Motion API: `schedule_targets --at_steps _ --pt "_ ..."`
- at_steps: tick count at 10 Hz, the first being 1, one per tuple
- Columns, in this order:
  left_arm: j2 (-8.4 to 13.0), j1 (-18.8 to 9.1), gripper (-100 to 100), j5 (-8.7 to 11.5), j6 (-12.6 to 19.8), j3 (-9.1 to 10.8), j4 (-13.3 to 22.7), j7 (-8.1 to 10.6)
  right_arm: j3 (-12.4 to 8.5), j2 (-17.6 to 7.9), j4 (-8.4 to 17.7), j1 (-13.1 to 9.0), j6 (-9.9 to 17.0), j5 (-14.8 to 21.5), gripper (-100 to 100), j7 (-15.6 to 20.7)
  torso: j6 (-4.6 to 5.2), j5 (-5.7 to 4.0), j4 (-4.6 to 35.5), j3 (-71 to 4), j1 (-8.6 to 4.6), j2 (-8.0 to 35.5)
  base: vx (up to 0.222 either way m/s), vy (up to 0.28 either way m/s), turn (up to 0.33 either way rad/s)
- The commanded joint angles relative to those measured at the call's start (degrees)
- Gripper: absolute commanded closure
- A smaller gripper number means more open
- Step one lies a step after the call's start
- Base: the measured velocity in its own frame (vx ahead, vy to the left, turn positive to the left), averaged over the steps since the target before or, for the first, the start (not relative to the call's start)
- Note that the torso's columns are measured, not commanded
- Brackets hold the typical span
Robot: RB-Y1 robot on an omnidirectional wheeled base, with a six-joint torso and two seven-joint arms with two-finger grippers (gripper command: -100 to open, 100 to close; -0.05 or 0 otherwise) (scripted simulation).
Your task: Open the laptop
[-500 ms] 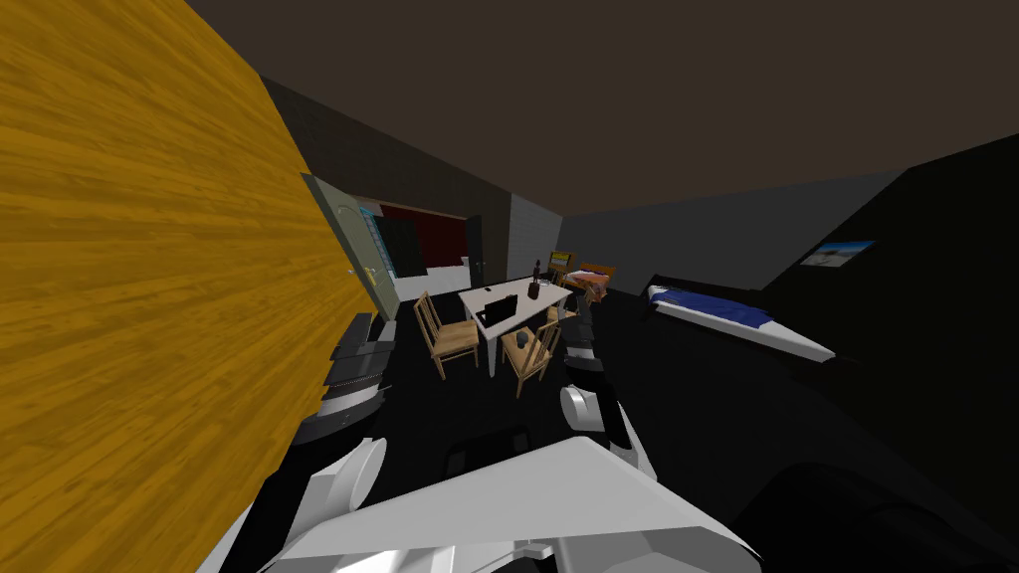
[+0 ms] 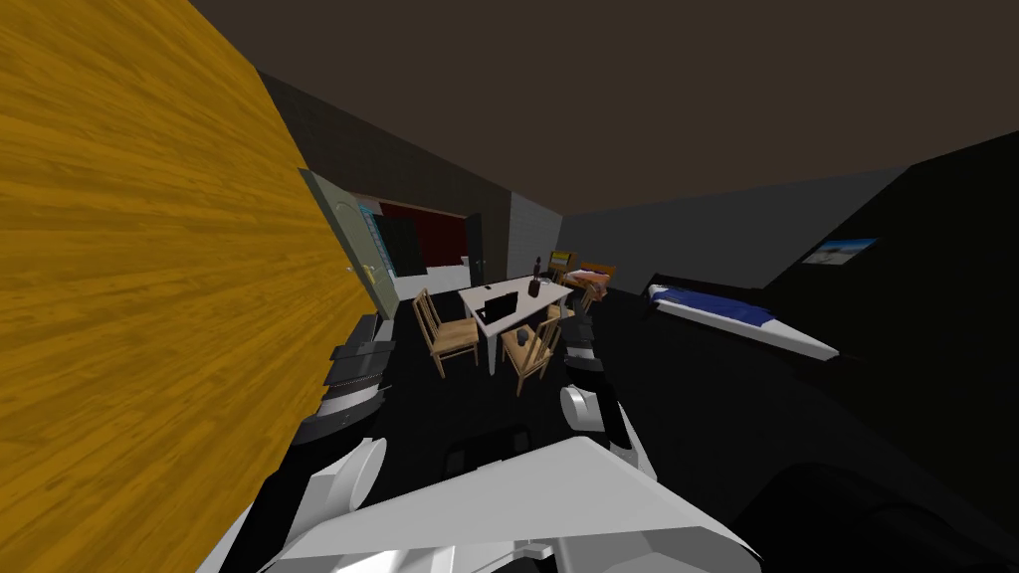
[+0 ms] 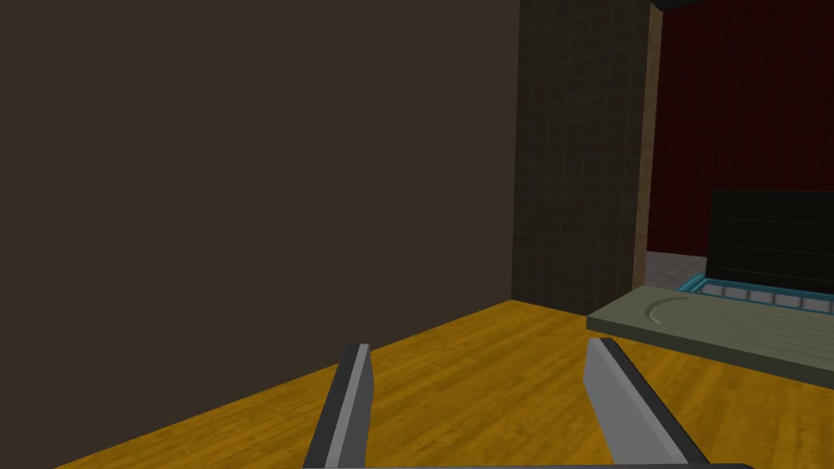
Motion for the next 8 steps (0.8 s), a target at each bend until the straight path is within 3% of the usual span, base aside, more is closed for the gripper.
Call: schedule_targets --at_steps 1,4,5,8 --pt "0.00 0.00 0 0.00 0.00 0.00 0.00 0.00 0.00 0.00 0.00 0.00 0.00 0.00 0 0.00 0.00 0.00 4.23 -8.44 0.00 4.24 0.000 0.000 0.000" --pt "0.00 0.00 0 0.00 0.00 0.00 0.00 0.00 0.00 0.00 0.00 0.00 0.00 0.00 0 0.00 0.00 0.00 16.92 -33.81 0.00 16.93 0.000 0.000 0.000" --pt "0.00 0.00 0 0.00 0.00 0.00 0.00 0.00 -0.06 -2.86 0.56 -0.35 -0.10 0.49 -100 0.43 0.00 0.00 21.14 -42.27 0.00 21.16 0.015 0.019 -0.012" --pt "-0.01 0.01 0 0.00 0.00 -0.01 0.02 0.00 -0.20 -6.94 1.85 -1.15 -0.33 1.65 -100 1.44 0.00 0.02 23.75 -47.61 0.04 23.75 0.020 0.036 -0.018"
